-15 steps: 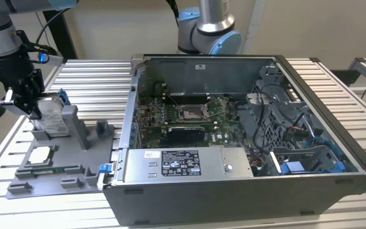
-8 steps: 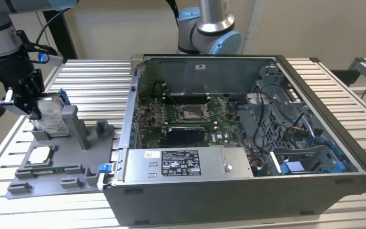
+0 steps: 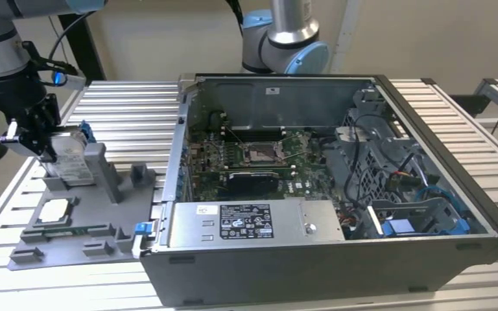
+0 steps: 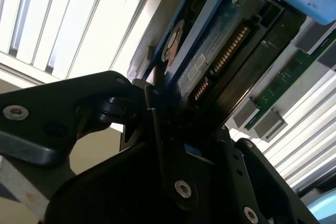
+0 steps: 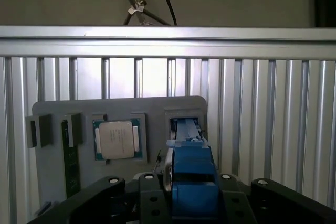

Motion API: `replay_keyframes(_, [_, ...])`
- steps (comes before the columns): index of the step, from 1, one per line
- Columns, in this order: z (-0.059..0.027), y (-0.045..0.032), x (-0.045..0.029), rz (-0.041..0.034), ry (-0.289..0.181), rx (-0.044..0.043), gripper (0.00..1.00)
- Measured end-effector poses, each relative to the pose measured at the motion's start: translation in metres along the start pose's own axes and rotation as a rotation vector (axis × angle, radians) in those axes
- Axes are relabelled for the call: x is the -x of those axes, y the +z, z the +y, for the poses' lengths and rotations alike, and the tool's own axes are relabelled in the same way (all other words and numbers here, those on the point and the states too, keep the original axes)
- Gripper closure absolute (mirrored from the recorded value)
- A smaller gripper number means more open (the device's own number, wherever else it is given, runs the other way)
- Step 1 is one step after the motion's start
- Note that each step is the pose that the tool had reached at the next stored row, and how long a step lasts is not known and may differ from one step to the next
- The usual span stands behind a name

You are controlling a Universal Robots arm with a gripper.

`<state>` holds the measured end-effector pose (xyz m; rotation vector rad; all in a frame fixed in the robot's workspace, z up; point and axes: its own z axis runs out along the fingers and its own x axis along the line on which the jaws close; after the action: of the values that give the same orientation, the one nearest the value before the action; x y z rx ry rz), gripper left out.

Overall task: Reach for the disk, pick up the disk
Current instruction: 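Pick up the disk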

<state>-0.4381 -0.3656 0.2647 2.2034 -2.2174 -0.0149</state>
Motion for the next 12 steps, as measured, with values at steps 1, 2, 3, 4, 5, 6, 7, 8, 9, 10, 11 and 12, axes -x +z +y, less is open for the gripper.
replay_keyframes(1, [0.0001,-0.0012,0.0000,0.0002,0.000,0.0003,1.00])
replay_keyframes(2, [0.0001,-0.0026,0.0000,0.0002,0.000,0.0003,1.00])
replay_keyframes(3, [0.0001,-0.0043,0.0000,0.0002,0.000,0.0003,1.00])
replay_keyframes(4, [0.0002,-0.0061,0.0000,0.0002,0.000,0.0004,1.00])
replay_keyframes(5, [0.0003,-0.0080,0.0000,0.0002,0.000,0.0004,1.00])
replay_keyframes(6, [0.0003,-0.0100,0.0000,0.0002,0.000,0.0005,1.00])
replay_keyframes(7, [0.0003,-0.0120,0.0000,0.0002,0.000,0.0004,1.00])
replay_keyframes(8, [0.0004,-0.0140,0.0000,0.0002,0.000,0.0004,1.00])
replay_keyframes(9, [0.0004,-0.0159,0.0000,0.0002,0.000,0.0004,1.00])
replay_keyframes(10, [0.0004,-0.0176,0.0000,0.0003,0.000,0.0004,1.00])
replay_keyframes(11, [0.0005,-0.0193,0.0000,0.0004,0.000,0.0004,1.00])
replay_keyframes(12, [0.0005,-0.0209,-0.0001,0.0006,0.000,0.0004,1.00])
